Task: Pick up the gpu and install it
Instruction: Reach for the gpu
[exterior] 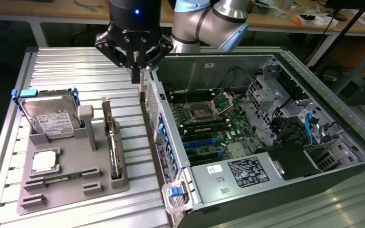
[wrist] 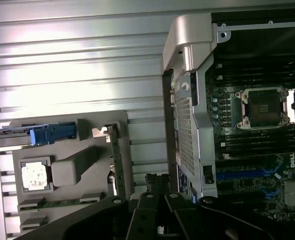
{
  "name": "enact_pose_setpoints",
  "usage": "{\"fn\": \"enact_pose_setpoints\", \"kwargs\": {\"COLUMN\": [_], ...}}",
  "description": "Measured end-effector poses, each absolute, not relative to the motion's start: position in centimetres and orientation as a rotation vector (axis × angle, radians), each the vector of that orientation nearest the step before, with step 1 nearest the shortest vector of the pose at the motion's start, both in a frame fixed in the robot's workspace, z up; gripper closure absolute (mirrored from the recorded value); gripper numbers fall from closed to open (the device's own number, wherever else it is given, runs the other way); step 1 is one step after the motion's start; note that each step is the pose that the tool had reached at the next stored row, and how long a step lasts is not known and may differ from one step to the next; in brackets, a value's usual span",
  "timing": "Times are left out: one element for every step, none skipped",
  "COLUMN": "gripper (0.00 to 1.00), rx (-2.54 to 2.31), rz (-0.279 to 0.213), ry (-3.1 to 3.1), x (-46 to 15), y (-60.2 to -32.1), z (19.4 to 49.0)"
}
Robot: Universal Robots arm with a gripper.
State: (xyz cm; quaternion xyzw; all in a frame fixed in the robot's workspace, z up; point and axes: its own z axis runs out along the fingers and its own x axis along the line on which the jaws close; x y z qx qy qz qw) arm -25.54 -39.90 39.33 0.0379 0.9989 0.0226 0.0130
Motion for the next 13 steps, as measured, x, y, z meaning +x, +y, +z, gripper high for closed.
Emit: {"fn": "enact_pose_setpoints", "kwargs": {"gripper": [0.89,0.89,0.89,0.89,0.89,0.89,0.89,0.89,0.89,0.89,0.89,0.89,0.89], "rx": [0.118,0.118,0.118,0.118,0.118,0.118,0.118,0.118,0.118,0.118,0.118,0.118,0.118], "rz": [0.071,0.071,0.071,0.071,0.071,0.070,0.070,0.071,0.071,0.071,0.071,0.071,0.071], "ry": [3.112,3.112,3.112,3.112,3.112,3.113,3.113,3.113,3.112,3.112,3.112,3.112,3.112], "x": [-25.6,-25.7,-25.8,-25.9,-26.1,-26.2,-26.4,-26.5,-26.6,-26.8,-27.0,-27.1,-27.2], "y": [-39.9,-39.9,-39.9,-39.9,-39.9,-39.9,-39.9,-39.9,-39.9,-39.9,-39.9,-39.9,-39.9], "z": [39.3,39.3,39.3,39.3,39.3,39.3,39.3,39.3,39.3,39.3,39.3,39.3,39.3]}}
